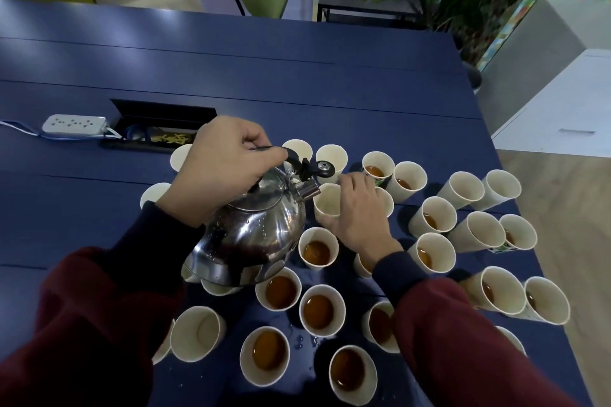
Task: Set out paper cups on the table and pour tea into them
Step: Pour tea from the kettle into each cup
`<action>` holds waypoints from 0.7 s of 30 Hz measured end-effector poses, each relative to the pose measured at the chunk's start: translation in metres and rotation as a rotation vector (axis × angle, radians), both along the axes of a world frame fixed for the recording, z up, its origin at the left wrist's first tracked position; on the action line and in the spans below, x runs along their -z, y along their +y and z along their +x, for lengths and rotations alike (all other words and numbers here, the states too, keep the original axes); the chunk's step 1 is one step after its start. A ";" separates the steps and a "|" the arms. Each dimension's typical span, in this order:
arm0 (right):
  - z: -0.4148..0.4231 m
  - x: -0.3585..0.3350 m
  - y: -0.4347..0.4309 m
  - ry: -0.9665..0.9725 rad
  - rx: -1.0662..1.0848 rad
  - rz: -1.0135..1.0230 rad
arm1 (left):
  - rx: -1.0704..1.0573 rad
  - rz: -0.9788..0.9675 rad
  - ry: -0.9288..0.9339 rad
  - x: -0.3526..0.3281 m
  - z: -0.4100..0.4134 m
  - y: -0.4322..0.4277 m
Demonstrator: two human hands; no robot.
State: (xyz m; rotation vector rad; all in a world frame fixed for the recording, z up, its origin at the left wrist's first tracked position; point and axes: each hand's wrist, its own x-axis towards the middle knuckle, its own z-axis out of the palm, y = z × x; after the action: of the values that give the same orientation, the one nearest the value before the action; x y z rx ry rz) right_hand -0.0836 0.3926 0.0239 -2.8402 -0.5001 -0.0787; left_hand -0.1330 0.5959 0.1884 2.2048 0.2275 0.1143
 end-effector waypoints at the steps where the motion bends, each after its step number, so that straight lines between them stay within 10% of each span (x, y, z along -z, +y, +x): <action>1: 0.004 0.001 0.003 0.020 -0.008 -0.071 | -0.004 0.005 0.002 0.000 0.003 -0.001; 5: 0.016 0.006 0.008 0.069 -0.023 -0.254 | -0.008 0.039 0.020 0.001 0.014 -0.006; 21: 0.022 0.021 0.002 0.156 0.045 0.056 | 0.002 0.233 0.051 0.005 0.036 -0.020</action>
State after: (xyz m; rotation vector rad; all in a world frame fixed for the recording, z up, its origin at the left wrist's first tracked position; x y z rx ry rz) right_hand -0.0613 0.3947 0.0026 -2.7749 -0.3948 0.1181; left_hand -0.0967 0.5763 0.1833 2.4416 0.2511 0.0878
